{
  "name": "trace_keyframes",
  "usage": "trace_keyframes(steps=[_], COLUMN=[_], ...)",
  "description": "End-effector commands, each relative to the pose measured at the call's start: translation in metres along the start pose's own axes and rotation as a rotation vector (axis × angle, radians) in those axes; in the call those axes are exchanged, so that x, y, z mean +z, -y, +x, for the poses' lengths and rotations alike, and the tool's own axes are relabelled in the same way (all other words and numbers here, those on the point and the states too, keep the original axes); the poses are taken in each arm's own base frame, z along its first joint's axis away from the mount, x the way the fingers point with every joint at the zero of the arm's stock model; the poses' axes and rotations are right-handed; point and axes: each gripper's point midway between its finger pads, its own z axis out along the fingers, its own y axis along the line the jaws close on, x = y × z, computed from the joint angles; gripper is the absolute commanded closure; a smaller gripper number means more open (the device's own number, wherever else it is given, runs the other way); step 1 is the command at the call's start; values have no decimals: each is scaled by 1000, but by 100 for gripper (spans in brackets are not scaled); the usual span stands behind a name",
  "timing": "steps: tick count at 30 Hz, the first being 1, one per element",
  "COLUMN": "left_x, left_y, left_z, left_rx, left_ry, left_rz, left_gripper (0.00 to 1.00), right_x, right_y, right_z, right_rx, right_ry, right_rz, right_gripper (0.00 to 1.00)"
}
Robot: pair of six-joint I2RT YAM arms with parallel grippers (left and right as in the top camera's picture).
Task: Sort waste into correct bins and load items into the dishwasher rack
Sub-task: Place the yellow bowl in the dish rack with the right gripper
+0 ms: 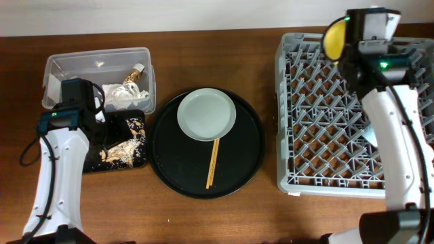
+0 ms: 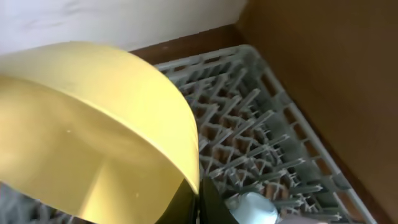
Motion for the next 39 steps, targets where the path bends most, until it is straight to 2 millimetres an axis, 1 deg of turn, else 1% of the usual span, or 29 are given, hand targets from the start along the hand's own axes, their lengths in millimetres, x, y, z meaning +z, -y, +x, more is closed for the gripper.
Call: trace_keyframes(steps=[1,3,5,9,14,16,21,23,25,27,29,32,34,37,38,39], left_x=[-6,-6,-6,-6,-6,-6,-6,-6,-6,-6,-6,-6,-6,-6,-6,-6], left_y=[2,2,2,2,2,3,3,3,3,3,3,3,3,3,3,3], left_z=[-2,-2,-3,-3,-4,-5,-5,-6,-5,-6,-6,-6,-6,-6,-6,-6], left_rx=[-8,-8,-8,-8,-8,-8,-8,-8,-8,-8,-8,-8,-8,-8,-7,-7], left_ry=[20,20,23,23,26,29,31,34,33,34,34,34,34,34,34,34], left_rz=[16,16,17,17,19,19,20,20,21,21,21,21,21,21,21,21], left_gripper=[19,19,19,19,19,19,19,18,18,18,18,18,18,18,18,18], right_x=[31,50,68,107,130,132,125,119,115,112,107,99,93,77,67,57], right_y=[28,36,37,19,8,0,-23,-33,-36,-41,-48,-56,-57,-52,-49,-47], right_z=[4,11,21,45,67,72,82,91,100,116,136,152,152,139,128,118], right_rx=[15,-9,-46,-107,-155,-175,-233,-274,-303,-330,-351,-359,-351,-323,-303,-278], right_ry=[-24,-46,-67,-124,-173,-182,-200,-228,-264,-335,-427,-506,-518,-494,-470,-445], right_rz=[148,246,324,358,378,372,327,299,278,222,144,67,39,11,-5,-29], right_gripper=[96,96,96,96,96,96,96,96,96,96,96,96,96,94,84,77])
